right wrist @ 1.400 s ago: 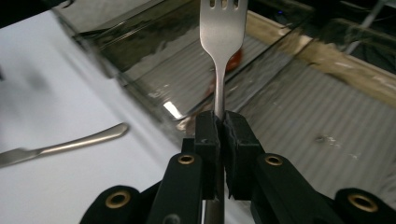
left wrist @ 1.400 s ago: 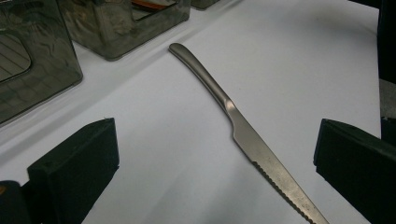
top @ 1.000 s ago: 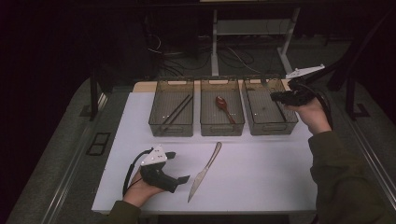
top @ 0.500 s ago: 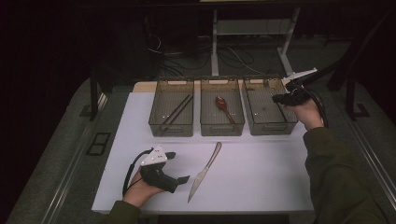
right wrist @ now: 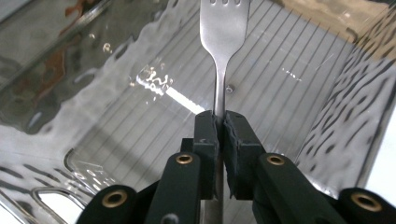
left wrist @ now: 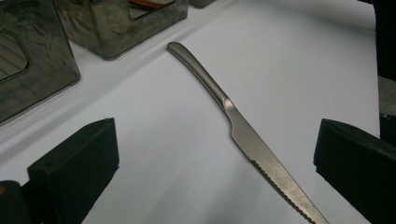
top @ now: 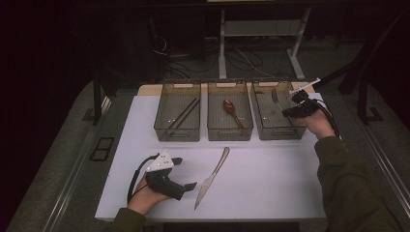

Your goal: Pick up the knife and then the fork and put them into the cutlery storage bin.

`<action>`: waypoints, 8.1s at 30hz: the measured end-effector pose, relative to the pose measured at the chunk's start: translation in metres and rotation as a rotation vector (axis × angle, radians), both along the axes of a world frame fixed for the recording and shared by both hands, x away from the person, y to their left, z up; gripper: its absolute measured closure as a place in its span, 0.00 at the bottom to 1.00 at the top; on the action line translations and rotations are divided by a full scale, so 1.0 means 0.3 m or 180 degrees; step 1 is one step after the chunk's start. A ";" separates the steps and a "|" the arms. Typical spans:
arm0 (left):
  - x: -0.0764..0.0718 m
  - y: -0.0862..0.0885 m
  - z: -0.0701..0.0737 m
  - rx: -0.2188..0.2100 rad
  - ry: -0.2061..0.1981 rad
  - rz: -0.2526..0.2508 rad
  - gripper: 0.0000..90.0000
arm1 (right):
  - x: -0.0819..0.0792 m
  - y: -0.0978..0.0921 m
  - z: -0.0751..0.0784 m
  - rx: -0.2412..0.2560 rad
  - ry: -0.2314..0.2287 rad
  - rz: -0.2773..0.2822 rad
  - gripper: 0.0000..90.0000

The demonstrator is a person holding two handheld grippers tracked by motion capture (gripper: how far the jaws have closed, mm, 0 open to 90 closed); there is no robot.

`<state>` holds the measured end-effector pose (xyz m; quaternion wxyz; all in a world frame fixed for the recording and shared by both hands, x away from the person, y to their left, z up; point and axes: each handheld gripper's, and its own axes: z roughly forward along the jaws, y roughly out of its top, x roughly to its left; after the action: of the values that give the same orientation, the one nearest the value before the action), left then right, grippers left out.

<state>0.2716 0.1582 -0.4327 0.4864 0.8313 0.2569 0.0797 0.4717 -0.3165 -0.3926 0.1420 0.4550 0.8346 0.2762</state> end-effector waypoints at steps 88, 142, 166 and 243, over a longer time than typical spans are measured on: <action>-0.002 0.002 0.004 0.0008 -0.0012 -0.0007 0.00 | -0.284 0.691 -0.125 -0.0282 0.0377 0.1751 0.99; -0.004 -0.003 0.002 0.0015 0.0029 -0.0003 0.00 | -0.396 0.847 -0.072 -0.1072 0.0820 0.2810 0.81; -0.002 0.000 0.001 0.0039 0.0034 0.0012 0.00 | -0.414 0.914 -0.080 -0.1542 0.0836 0.2795 0.88; 0.002 -0.002 -0.004 0.0030 0.0021 0.0037 0.00 | -0.232 0.072 0.269 0.1055 -0.0865 0.0311 0.88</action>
<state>0.2723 0.1576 -0.4338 0.4811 0.8324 0.2629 0.0809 0.4021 -0.2950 -0.3120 0.1630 0.3898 0.7719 0.4750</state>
